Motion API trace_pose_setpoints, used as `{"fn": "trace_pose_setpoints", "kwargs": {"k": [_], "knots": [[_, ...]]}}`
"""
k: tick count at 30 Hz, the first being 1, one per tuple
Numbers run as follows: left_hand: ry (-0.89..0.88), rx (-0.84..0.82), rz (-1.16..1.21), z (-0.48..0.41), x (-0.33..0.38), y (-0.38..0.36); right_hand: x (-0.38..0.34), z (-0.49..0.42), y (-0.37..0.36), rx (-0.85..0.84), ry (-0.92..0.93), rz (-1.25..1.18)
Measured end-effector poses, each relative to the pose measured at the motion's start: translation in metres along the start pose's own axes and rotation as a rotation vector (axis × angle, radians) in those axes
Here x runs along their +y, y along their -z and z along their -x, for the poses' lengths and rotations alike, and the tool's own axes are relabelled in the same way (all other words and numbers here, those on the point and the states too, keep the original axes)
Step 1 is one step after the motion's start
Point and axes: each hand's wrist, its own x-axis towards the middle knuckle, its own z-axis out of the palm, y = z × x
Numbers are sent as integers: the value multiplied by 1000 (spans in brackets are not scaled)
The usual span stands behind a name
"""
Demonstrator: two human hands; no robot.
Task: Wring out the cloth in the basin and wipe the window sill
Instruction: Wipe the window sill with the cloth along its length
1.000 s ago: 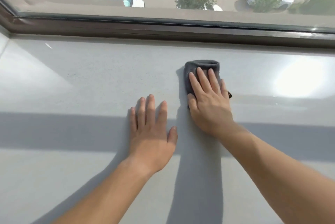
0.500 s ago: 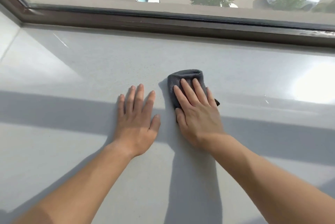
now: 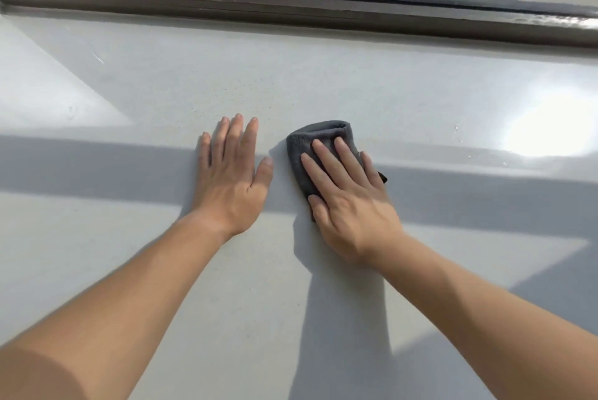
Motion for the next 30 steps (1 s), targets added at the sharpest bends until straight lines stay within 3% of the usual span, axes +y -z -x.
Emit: {"fn": "trace_pose_setpoints", "kwargs": {"k": [4, 6, 9, 12, 14, 18, 20, 24, 27, 28, 30], "knots": [[-13, -22, 15, 1, -2, 2, 36, -31, 18, -48, -339, -58], [12, 10, 48, 8, -1, 9, 25, -30, 15, -16, -420, -67], [48, 72, 73, 40, 2, 19, -21, 15, 1, 48, -238, -30], [6, 24, 57, 89, 1, 17, -42, 71, -8, 1, -29, -3], [10, -40, 16, 117, -6, 17, -29, 74, -4, -26, -15, 14], [-17, -177, -56, 135, -19, 22, -4, 40, 5, 2, -410, -42], [-14, -185, -51, 135, -19, 23, -23, 41, -1, 30, -492, -51], [-24, -164, -39, 135, -21, 20, -104, 105, -23, 42, -228, -17], [-32, -179, -28, 135, -24, 20, -111, 146, -27, -2, 2, -11], [-35, -186, -22, 136, -24, 20, -99, 147, -26, -2, 30, 14], [-46, -178, -1, 138, -24, 22, -78, 137, -22, 15, -106, 32]]}}
